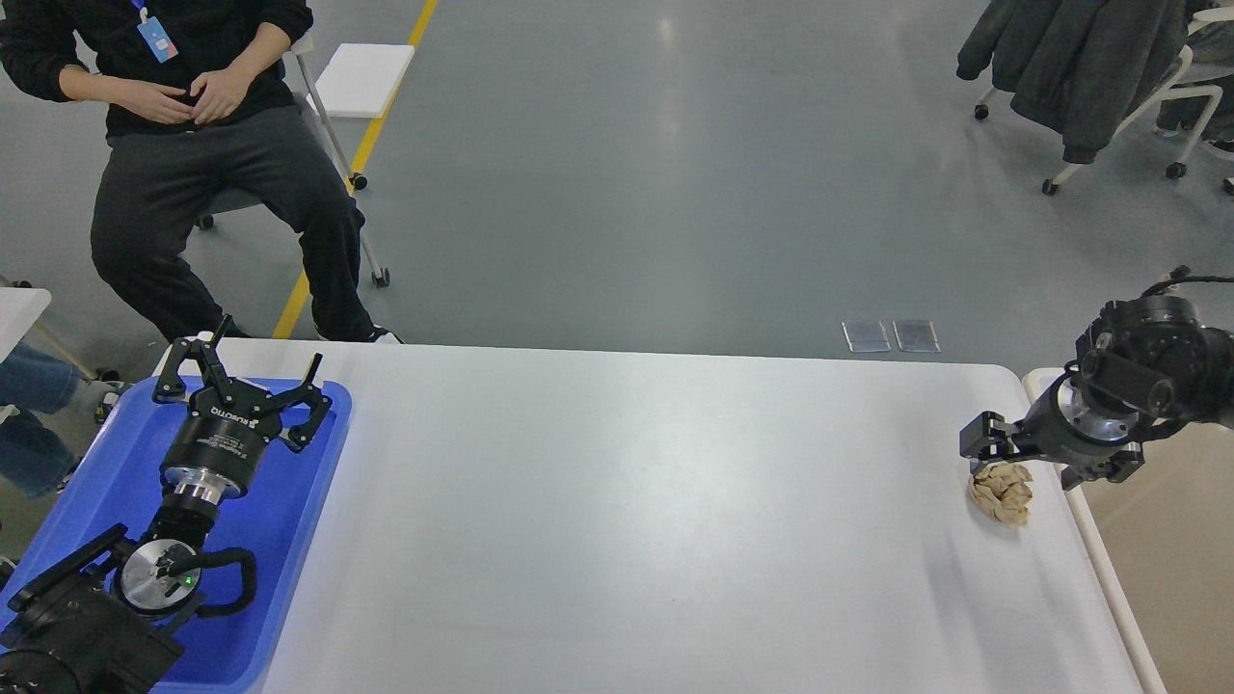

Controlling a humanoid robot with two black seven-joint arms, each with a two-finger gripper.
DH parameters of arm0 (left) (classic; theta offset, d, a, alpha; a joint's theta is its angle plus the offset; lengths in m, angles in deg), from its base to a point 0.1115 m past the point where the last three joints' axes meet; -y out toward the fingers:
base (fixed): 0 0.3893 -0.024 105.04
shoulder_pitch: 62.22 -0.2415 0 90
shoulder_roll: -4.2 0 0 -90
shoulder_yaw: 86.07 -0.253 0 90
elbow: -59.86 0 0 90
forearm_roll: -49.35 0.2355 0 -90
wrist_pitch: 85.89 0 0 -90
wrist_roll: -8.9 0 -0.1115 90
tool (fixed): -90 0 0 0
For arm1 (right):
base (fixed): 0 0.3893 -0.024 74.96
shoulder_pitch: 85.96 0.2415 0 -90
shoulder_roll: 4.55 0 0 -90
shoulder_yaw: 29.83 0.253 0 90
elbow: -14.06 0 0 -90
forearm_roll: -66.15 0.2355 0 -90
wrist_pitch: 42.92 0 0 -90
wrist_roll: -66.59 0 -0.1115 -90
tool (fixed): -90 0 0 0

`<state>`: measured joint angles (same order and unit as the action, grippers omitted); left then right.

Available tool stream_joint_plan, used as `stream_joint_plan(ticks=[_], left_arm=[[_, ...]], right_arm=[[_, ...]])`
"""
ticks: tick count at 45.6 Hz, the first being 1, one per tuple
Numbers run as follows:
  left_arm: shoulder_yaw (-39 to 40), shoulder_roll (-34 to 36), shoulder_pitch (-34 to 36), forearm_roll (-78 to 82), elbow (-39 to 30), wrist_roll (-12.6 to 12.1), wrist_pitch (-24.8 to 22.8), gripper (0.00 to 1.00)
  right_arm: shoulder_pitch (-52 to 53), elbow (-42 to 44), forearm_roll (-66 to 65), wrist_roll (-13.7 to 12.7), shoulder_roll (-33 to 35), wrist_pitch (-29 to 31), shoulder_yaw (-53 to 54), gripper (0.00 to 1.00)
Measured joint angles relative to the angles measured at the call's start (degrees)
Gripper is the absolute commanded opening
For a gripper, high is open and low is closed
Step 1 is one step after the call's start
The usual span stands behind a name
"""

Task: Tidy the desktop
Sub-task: 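Lower the open right gripper over the paper ball, then close the right gripper on the paper ball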

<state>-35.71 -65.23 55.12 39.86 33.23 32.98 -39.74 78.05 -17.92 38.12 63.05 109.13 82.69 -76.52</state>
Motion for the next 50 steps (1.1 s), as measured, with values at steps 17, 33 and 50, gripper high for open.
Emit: stream_joint_plan(ticks=[17, 33, 50], left_arm=[[0.0, 0.0, 0.0, 0.0, 0.0, 0.1, 0.0, 0.99], [0.1, 0.0, -0.1, 0.0, 0.0, 0.1, 0.0, 0.99], [0.2, 0.0, -0.1, 0.0, 0.0, 0.1, 0.0, 0.99]], right_arm=[[-3.4, 0.8, -1.5, 0.0, -1.3, -5.6, 3.4, 0.98], [-7.8, 2.4, -6.1, 0.0, -1.7, -13.7, 4.8, 1.00], [-11.9, 3.8, -8.2, 0.0, -1.9, -18.3, 10.6, 1.00]])
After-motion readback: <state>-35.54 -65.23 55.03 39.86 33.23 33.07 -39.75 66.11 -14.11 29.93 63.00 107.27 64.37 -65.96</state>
